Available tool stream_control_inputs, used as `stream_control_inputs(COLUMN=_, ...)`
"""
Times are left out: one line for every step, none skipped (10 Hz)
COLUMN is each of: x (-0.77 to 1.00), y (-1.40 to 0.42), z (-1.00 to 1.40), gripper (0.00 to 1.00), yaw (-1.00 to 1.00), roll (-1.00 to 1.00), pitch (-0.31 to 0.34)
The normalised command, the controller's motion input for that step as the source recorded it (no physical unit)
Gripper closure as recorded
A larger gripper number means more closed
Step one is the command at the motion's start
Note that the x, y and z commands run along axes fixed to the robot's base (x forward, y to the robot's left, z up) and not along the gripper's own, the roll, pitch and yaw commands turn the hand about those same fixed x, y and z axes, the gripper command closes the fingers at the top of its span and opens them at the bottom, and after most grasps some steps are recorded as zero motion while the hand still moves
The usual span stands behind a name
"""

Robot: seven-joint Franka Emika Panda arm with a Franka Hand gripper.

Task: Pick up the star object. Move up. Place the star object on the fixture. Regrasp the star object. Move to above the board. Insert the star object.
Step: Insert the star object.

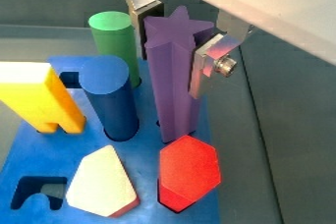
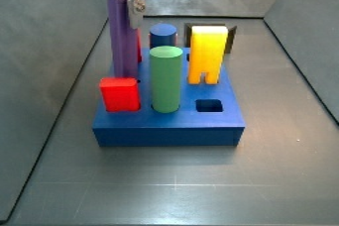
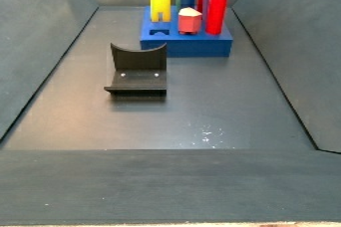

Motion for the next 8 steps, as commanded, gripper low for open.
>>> stream_control_inputs(x=-0.19, y=0.00, z=-0.24, gripper=1.00, yaw=0.00, roll=0.00, pitch=-0.077)
stream_control_inputs(x=-0.25, y=0.04, z=-0.25, gripper=1.00, yaw=0.01, roll=-0.03, pitch=-0.106)
stream_control_inputs(x=-0.12, y=0.00, z=-0.33, gripper=1.00, yaw=0.27, roll=0.00, pitch=-0.121)
stream_control_inputs(x=0.00, y=0.00, z=-0.43, gripper=1.00, yaw=0.31, roll=0.00, pitch=-0.093)
stream_control_inputs(x=0.17, y=0.00, z=-0.49, gripper=1.00, yaw=0.24, roll=0.00, pitch=-0.039)
stream_control_inputs(x=0.21, y=0.01, z=-0.56, gripper=1.00, yaw=0.25, roll=0.00, pitch=-0.049)
stream_control_inputs(x=0.24, y=0.00, z=-0.58, gripper=1.00, yaw=0.24, roll=0.00, pitch=-0.037)
stream_control_inputs(x=0.26, y=0.03, z=-0.63, gripper=1.00, yaw=0.19, roll=-0.01, pitch=-0.026)
